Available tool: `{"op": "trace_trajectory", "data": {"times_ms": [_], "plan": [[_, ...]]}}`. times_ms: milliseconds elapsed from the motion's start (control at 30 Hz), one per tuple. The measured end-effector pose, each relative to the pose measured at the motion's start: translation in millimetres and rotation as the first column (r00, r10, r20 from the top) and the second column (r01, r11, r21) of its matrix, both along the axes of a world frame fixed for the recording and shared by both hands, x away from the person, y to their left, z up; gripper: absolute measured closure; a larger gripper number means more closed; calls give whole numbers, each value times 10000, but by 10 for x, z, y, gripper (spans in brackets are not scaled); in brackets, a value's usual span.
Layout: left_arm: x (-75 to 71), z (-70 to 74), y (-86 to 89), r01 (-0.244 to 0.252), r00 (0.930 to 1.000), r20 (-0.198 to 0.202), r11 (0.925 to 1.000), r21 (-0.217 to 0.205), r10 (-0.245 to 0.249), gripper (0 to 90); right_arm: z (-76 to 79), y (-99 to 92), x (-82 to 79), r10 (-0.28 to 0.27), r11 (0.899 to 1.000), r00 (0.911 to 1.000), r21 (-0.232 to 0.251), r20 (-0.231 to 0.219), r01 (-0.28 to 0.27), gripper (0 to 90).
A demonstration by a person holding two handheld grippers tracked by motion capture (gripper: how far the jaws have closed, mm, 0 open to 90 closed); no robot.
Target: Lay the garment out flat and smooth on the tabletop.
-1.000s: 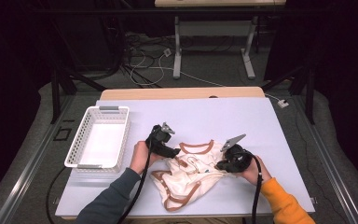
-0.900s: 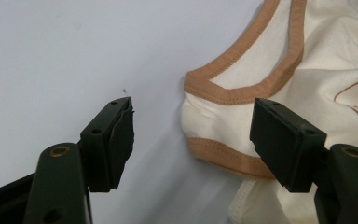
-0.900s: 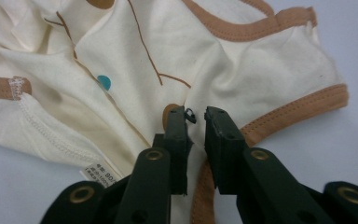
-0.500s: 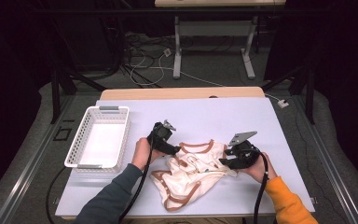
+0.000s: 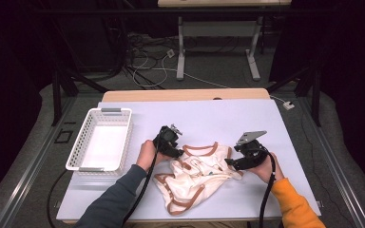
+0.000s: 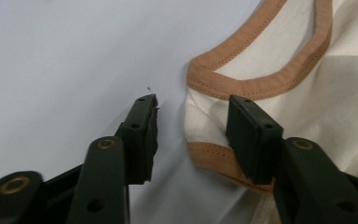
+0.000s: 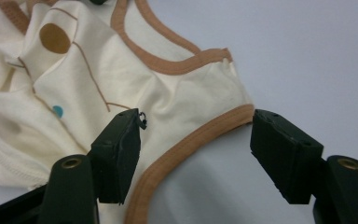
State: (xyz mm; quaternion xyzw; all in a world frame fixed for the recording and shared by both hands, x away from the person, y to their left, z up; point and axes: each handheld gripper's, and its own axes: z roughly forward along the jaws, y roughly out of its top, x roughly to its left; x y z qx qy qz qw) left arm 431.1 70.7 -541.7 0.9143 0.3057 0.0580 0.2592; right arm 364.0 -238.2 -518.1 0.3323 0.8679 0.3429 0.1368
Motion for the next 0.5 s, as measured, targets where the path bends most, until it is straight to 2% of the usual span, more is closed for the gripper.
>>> {"op": "trace_trajectory", "data": {"times_ms": [167,267,400,500], "plan": [[-29,4,8,73,9999,-106,9999,-91,-74,690,5,-50,110,-330,9994,9993,119,149,329,294],[-44,6,5,158,9997,-169,9998,-129,-160,757,3,-58,177,-433,9991,9988,15,225,433,298],[-52,3,0,218,9994,-255,9996,-199,-223,819,-13,-52,308,-596,9982,9977,75,318,594,355],[-46,6,8,256,9992,-313,9995,-195,-262,827,-39,-52,418,-806,9965,9961,232,358,798,446]]}}
